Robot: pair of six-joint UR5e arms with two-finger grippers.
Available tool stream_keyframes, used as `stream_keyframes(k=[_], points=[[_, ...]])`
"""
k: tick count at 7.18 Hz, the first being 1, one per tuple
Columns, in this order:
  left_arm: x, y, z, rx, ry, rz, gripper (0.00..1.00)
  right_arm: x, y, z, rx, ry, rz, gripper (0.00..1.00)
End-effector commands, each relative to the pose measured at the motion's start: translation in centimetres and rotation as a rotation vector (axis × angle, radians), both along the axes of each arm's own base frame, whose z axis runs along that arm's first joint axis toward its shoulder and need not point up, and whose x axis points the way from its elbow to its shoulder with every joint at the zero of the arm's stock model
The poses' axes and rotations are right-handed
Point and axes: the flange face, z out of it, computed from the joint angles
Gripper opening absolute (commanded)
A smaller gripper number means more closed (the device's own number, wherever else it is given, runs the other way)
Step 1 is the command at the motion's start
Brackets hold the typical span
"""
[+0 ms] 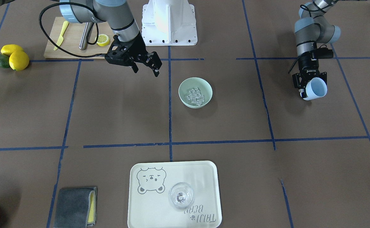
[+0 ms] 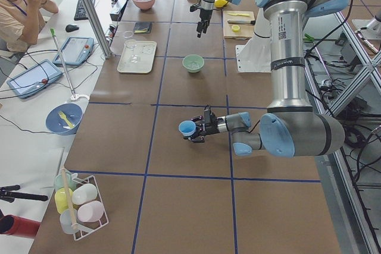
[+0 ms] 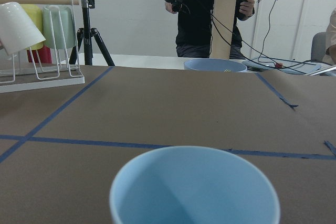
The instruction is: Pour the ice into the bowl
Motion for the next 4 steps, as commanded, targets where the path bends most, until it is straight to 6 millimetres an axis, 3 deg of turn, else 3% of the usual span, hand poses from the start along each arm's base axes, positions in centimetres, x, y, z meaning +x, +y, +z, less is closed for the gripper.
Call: stream_keyframes(k=[1,3,4], points=[[0.6,0.7,-0.1,0.004,-0.016,0.027,0.99,0.3,-0.3,-0.4,0.022,-0.002,0.027,1.0],[0.5,0.9,-1.5,0.031,-0.093,0.09,1.0,0.9,0.0,-1.4,0.034,-0.023,0.039,1.0],[-0.6,1.5,-1.3,0.005,-0.081,0.179,1.0,0.7,-0.1,-1.1,0.03,-0.016,0.038,1.0]])
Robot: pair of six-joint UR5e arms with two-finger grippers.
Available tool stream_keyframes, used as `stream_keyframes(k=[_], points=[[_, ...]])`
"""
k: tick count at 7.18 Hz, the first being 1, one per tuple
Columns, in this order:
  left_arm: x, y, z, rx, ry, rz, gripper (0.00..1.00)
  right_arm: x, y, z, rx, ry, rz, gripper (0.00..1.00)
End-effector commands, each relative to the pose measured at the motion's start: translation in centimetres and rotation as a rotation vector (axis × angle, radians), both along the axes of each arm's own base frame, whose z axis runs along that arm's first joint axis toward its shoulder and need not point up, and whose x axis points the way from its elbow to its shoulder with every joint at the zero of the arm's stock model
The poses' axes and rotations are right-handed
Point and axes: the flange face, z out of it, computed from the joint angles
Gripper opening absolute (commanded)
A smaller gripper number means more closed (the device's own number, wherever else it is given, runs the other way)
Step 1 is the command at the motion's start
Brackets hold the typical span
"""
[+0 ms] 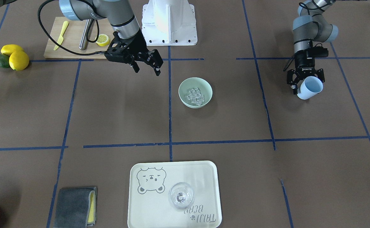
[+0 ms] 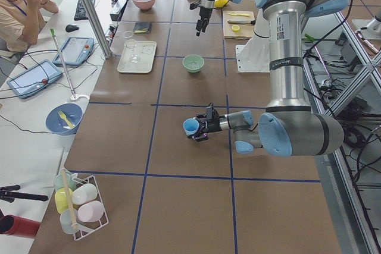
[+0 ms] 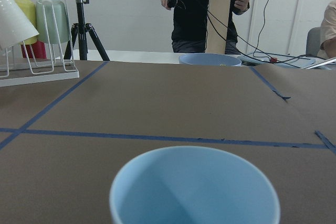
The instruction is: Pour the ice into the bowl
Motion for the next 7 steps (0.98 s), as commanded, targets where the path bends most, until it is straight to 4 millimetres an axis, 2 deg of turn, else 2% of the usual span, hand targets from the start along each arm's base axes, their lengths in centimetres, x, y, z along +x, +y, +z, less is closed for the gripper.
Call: stream_keyframes(k=[1,2,4,6,7], points=[[-1.9,1.1,-2.4,-0.003,-0.046,0.17,1.0,-0.2,0.2,0.0,-0.003,0.0,-0.001,1.0],[-3.7,1.9,-1.1,-0.038,-0.096,0.25,1.0,-0.6,0.7,0.0,-0.016,-0.003,-0.004,1.0],[-5.9,3.5,0.0,-0.079,-0.207,0.457,1.0,-0.8,1.0,-0.6,-0.041,-0.022,0.008,1.0],[-9.1,4.9,1.1,-0.09,-0.349,0.669,1.0,-1.8,2.3,-2.9,-0.07,-0.065,0.005,1.0],[-11.2,3.6,0.7,-0.056,-0.393,0.721,1.0,-2.8,3.6,-2.9,-0.076,-0.064,-0.009,1.0]])
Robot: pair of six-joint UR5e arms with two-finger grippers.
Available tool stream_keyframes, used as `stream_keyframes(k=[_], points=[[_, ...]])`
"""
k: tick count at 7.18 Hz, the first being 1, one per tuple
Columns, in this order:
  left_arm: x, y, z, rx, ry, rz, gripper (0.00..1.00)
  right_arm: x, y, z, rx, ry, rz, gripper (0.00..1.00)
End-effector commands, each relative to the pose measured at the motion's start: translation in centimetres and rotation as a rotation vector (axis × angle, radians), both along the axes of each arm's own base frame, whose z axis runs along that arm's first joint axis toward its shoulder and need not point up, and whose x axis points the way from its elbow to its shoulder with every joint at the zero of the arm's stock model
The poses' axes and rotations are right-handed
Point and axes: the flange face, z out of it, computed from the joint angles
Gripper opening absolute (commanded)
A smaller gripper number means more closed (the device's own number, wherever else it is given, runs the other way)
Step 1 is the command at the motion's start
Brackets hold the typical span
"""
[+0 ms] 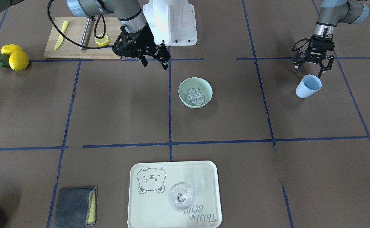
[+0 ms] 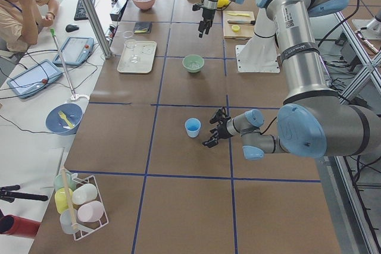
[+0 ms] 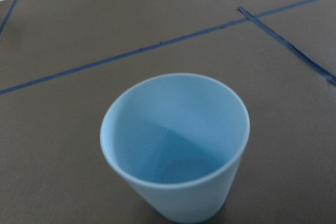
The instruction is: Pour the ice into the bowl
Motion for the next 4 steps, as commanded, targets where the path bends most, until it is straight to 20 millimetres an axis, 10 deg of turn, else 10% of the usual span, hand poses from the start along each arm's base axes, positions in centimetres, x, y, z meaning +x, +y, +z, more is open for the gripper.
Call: stream_keyframes(k=[1,4], points=[[-5.5,-2.0,0.5,0.086,-0.108,0.18,1.0,-3.0,2.4,-1.1,0.011,0.001,-0.008,1.0],[-13.1,-3.9,1.9,0.176,-0.225,0.212,1.0,-9.7,-0.3,-0.8,0.014,0.089,0.036,1.0]])
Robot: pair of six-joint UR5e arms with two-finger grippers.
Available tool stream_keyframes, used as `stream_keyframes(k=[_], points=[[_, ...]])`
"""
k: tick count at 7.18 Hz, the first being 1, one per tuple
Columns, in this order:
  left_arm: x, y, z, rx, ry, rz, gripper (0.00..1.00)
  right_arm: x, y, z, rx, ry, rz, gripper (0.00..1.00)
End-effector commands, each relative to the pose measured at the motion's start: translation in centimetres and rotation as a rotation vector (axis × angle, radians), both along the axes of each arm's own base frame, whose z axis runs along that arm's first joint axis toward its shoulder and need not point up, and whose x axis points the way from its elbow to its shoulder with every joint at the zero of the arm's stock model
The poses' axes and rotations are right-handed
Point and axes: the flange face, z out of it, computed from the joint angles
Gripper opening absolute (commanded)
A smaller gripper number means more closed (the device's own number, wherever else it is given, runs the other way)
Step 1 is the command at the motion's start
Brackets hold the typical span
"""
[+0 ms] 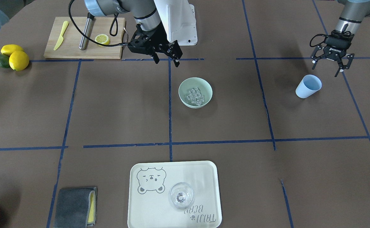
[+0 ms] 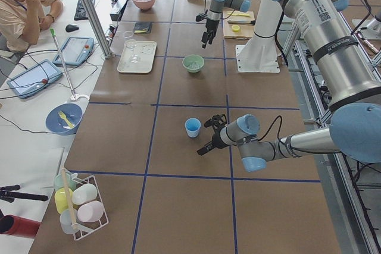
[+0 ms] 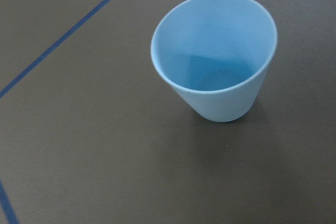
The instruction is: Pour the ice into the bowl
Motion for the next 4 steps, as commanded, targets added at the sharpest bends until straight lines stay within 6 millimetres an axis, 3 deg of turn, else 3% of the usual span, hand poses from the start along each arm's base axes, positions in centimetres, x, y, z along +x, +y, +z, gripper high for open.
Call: stream_keyframes(k=[1,2,3,4], points=[[-4.0,-0.2,0.9,0.031,-0.032,-0.015,1.0,-3.4,-2.4,0.3,0.036,0.055,0.035,1.0],[-4.2,-0.1,1.0,0.04,-0.019,-0.02,1.0,-6.2,-3.7,1.2,0.032,0.07,0.042,1.0],[-4.9,0.3,2.0,0.042,-0.019,-0.028,1.0,-7.4,-4.4,2.1,0.041,0.04,0.046,0.99],[-5.2,0.5,2.3,0.051,-0.005,-0.03,1.0,-7.9,-4.9,2.4,0.037,0.04,0.053,0.76]])
